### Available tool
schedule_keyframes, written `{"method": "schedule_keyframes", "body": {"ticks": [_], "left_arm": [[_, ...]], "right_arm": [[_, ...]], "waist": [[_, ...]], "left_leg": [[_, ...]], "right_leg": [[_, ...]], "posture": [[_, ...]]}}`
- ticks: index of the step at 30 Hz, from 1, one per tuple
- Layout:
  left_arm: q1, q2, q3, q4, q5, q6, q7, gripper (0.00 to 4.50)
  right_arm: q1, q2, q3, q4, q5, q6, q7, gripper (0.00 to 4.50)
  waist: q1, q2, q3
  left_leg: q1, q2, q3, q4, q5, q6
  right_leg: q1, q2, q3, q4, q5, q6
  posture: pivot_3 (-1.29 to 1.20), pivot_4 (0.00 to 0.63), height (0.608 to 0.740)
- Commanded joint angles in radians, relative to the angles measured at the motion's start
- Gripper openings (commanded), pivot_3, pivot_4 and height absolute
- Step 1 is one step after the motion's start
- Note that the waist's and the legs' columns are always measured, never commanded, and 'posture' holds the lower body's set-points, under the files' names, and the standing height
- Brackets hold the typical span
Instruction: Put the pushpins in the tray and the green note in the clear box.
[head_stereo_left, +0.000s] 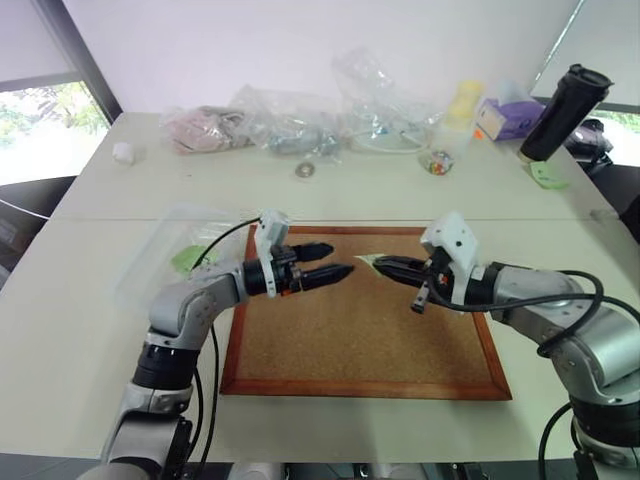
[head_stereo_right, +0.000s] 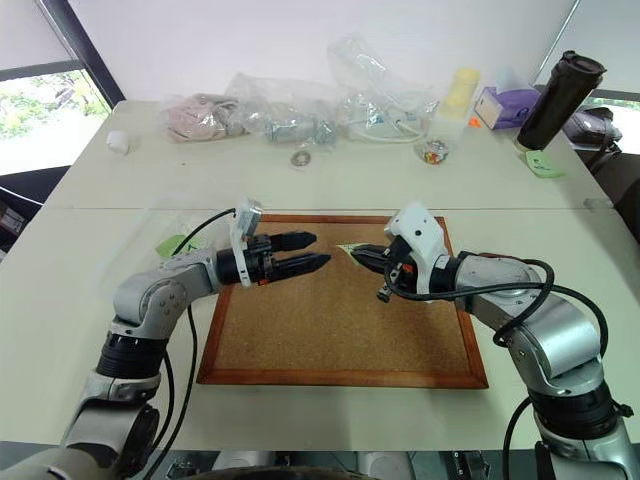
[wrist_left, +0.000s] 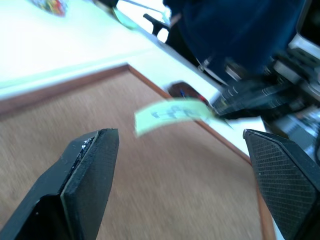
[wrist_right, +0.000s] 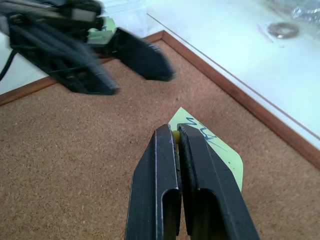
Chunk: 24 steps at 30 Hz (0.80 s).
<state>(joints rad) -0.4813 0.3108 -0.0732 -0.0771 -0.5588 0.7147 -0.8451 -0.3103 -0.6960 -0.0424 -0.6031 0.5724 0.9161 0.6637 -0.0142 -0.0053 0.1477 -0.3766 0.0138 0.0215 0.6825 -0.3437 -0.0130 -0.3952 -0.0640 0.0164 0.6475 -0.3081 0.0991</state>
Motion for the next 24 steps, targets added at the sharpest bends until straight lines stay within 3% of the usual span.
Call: {"method": "schedule_keyframes", "body": {"ticks": [1,8,13,20,23,24], "left_arm": [[-0.02,0.037,-0.1,0.004,0.157,-0.25,-0.066,4.46],[-0.083,0.056,-0.158,0.135,0.325,-0.602,-0.124,4.46],[-0.119,0.025,-0.143,0.207,0.355,-0.734,-0.115,4.46],[-0.143,-0.009,-0.153,0.249,0.357,-0.782,-0.133,4.46],[-0.151,-0.025,-0.163,0.263,0.366,-0.799,-0.141,3.65],[-0.152,-0.03,-0.165,0.266,0.369,-0.802,-0.143,3.15]], "right_arm": [[-0.036,-0.009,-0.008,-0.035,0.022,-0.007,0.003,0.0],[-0.077,-0.011,0.005,-0.026,0.031,-0.003,0.01,0.0],[-0.092,-0.012,0.013,-0.027,0.039,0.001,0.01,0.0],[-0.101,-0.01,0.014,-0.029,0.046,0.011,0.008,0.0],[-0.102,-0.009,0.012,-0.036,0.055,0.019,0.004,0.0],[-0.102,-0.009,0.012,-0.039,0.058,0.021,0.002,0.0]], "waist": [[0.001,0.0,0.001],[0.003,0.0,0.001],[0.003,0.0,0.001],[0.003,0.0,0.001],[0.003,0.0,0.001],[0.003,0.0,0.001]], "left_leg": [[0.0,0.0,0.0,0.0,0.001,-0.002],[0.0,0.0,0.0,0.0,0.002,-0.003],[0.0,0.0,0.0,0.0,0.001,-0.002],[-0.003,0.0,0.0,0.0,0.001,-0.002],[-0.003,0.0,0.0,0.001,0.001,-0.001],[-0.003,0.0,0.0,0.001,0.001,-0.001]], "right_leg": [[0.0,0.0,0.0,0.0,0.0,0.0],[0.0,0.0,0.001,0.0,0.0,0.0],[0.0,0.0,0.0,0.0,0.0,0.0],[-0.003,0.0,0.0,0.001,0.0,0.0],[-0.003,0.001,0.0,0.001,0.0,0.0],[-0.002,0.001,0.0,0.001,0.0,0.0]], "posture": [[0.0,0.15,0.74],[0.0,0.15,0.74],[0.0,0.15,0.74],[0.0,0.15,0.74],[0.0,0.15,0.74],[0.0,0.15,0.74]]}}
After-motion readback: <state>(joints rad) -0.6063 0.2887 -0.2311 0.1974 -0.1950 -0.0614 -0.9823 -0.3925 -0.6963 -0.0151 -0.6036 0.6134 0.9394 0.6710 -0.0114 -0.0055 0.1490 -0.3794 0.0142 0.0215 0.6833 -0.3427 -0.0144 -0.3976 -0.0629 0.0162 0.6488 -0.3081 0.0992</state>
